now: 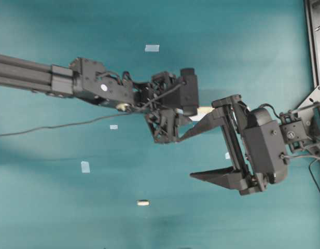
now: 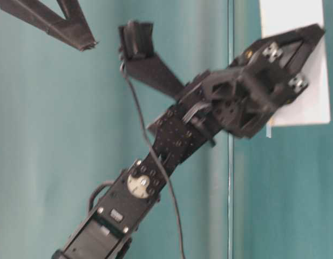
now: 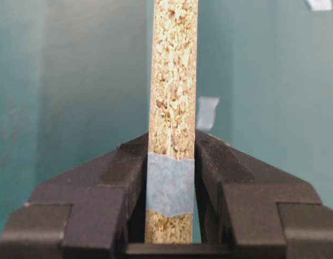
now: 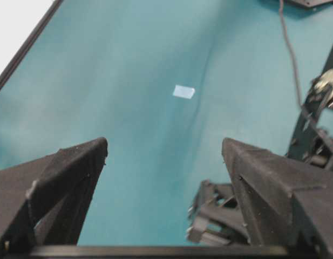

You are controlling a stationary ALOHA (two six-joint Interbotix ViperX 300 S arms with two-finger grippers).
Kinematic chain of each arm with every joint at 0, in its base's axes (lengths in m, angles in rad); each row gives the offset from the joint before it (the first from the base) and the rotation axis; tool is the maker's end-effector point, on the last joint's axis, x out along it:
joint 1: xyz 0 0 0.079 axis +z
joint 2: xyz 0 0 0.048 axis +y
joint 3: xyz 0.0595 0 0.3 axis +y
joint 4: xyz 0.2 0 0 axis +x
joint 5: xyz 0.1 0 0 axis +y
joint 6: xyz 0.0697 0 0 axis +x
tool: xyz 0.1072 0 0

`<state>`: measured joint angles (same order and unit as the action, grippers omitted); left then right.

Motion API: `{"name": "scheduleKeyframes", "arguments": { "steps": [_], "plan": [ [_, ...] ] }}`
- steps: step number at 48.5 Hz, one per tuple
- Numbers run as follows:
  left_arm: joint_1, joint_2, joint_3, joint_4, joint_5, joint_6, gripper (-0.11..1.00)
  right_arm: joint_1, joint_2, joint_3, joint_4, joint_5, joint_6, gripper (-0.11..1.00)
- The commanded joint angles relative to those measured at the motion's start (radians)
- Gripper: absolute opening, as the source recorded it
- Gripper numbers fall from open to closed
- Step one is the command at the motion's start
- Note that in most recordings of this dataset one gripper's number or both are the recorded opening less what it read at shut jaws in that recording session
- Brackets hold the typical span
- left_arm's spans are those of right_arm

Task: Move the wooden board into place and insert the rod into its hole.
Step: 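Drag the strip with the left gripper toward the table center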

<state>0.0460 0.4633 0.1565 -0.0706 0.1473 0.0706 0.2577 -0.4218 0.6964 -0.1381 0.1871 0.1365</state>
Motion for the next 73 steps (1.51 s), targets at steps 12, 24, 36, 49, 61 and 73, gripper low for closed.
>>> {"name": "scheduleKeyframes", "arguments": {
  "steps": [12,24,36,49,61,73],
  "plan": [
    [-0.023,0.035,-0.129,0.002,-0.009,-0.017,0.22,0.0,-0.021,-0.017,0.002,-0.005,0.0,0.99],
    [-0.025,0.067,-0.147,0.0,-0.009,-0.061,0.22,0.0,-0.032,-0.011,0.002,-0.005,0.0,0.99],
    [-0.025,0.084,-0.149,0.002,-0.011,-0.091,0.22,0.0,-0.037,-0.005,-0.002,-0.005,0.0,0.99],
    [-0.029,0.084,-0.152,0.002,-0.021,-0.084,0.22,0.0,-0.037,-0.005,0.0,-0.005,0.0,0.99],
    [-0.038,0.084,-0.164,0.003,-0.021,-0.094,0.22,0.0,-0.037,0.002,0.0,-0.005,-0.002,0.99],
    [-0.04,0.083,-0.172,0.002,-0.018,-0.092,0.77,0.0,-0.035,0.009,-0.002,-0.006,-0.002,0.99]
  ]
}}
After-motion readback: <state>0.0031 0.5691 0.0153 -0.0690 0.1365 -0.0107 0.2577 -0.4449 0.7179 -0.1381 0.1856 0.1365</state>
